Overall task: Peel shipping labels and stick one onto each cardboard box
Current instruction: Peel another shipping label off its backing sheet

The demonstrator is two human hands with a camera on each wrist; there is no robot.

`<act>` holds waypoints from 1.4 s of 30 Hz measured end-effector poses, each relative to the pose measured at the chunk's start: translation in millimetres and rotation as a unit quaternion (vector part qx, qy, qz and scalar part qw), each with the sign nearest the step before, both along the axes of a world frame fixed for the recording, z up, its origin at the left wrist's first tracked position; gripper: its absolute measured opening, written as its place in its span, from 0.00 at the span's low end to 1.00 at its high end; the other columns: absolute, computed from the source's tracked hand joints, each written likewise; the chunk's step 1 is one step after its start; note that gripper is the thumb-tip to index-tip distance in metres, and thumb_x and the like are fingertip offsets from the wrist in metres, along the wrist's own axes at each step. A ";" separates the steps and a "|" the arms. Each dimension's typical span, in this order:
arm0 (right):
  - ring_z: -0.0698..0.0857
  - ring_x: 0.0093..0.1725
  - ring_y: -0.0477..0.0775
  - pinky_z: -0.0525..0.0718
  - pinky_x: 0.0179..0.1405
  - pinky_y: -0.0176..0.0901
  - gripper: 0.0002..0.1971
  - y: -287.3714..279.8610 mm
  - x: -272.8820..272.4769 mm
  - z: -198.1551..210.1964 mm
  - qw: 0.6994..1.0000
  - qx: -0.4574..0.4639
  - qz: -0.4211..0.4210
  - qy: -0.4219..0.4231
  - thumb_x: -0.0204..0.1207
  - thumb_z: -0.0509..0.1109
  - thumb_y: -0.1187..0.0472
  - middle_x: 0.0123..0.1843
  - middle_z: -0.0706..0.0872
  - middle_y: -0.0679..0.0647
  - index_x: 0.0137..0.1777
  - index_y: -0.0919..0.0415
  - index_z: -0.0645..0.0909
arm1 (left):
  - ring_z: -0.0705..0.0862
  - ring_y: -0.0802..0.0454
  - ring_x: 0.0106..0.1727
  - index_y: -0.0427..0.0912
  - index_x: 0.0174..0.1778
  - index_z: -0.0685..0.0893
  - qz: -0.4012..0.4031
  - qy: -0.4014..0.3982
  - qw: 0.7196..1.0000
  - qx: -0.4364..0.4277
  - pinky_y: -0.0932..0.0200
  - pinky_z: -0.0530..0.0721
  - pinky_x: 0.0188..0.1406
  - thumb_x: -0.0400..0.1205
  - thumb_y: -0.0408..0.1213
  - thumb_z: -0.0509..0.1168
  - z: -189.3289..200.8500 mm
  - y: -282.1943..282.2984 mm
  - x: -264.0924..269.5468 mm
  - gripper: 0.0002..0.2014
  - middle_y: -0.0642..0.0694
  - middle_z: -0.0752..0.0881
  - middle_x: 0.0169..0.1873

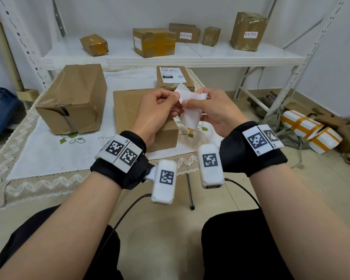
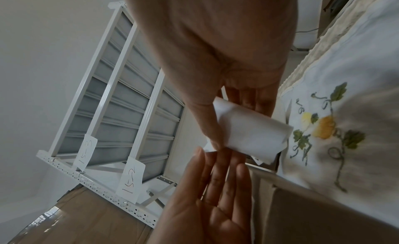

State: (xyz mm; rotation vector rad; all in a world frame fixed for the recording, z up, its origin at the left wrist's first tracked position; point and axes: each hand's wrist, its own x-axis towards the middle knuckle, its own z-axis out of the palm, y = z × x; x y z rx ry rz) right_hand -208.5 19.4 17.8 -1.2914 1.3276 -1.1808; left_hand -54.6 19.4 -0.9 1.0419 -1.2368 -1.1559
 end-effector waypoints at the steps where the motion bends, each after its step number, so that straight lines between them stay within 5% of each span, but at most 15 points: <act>1: 0.89 0.44 0.57 0.87 0.38 0.45 0.13 0.2 0.3 -0.3 1.000 -0.002 -0.002 -0.002 0.73 0.81 0.69 0.46 0.87 0.59 0.39 0.58 0.78 | 0.90 0.53 0.38 0.37 0.51 0.88 0.000 0.000 1.000 -0.001 0.65 0.89 0.42 0.87 0.36 0.69 -0.7 -0.5 -0.3 0.06 0.47 0.91 0.36; 8: 0.89 0.44 0.59 0.87 0.34 0.43 0.13 -0.9 -2.0 -0.9 0.999 -0.020 -0.036 -0.019 0.73 0.81 0.68 0.47 0.86 0.62 0.39 0.59 0.78 | 0.90 0.56 0.41 0.37 0.52 0.90 -0.023 -0.036 0.999 -0.025 0.68 0.86 0.42 0.78 0.39 0.79 -3.7 1.2 2.3 0.12 0.43 0.92 0.41; 14: 0.90 0.48 0.63 0.91 0.52 0.57 0.12 -0.6 -1.2 -0.7 0.998 -0.017 -0.014 -0.051 0.73 0.81 0.68 0.51 0.87 0.67 0.40 0.61 0.79 | 0.87 0.58 0.39 0.39 0.46 0.91 -0.012 -0.044 0.999 -0.021 0.69 0.84 0.40 0.75 0.35 0.81 -5.6 2.0 1.3 0.08 0.49 0.90 0.38; 19: 0.89 0.46 0.60 0.91 0.47 0.51 0.13 -0.5 -2.7 1.2 0.997 -0.023 -0.009 -0.069 0.74 0.80 0.70 0.44 0.86 0.60 0.40 0.61 0.77 | 0.87 0.59 0.36 0.35 0.48 0.92 -0.007 -0.030 0.999 -0.008 0.66 0.86 0.43 0.78 0.34 0.79 -5.4 1.0 1.9 0.07 0.46 0.91 0.38; 33: 0.87 0.43 0.57 0.88 0.34 0.40 0.12 -1.9 -2.5 1.6 0.998 -0.027 -0.006 -0.061 0.75 0.78 0.72 0.45 0.86 0.59 0.41 0.60 0.77 | 0.85 0.60 0.35 0.40 0.45 0.91 -0.004 -0.049 0.999 0.006 0.70 0.86 0.40 0.83 0.34 0.74 -3.1 -1.5 1.8 0.03 0.46 0.90 0.38; 42: 0.88 0.41 0.56 0.89 0.39 0.46 0.11 -3.8 -7.3 3.3 0.999 -0.013 -0.007 -0.046 0.76 0.78 0.72 0.44 0.86 0.58 0.45 0.60 0.78 | 0.86 0.59 0.35 0.38 0.47 0.90 -0.013 -0.041 0.999 0.016 0.70 0.85 0.38 0.84 0.33 0.73 -1.9 -1.7 1.8 0.03 0.45 0.90 0.38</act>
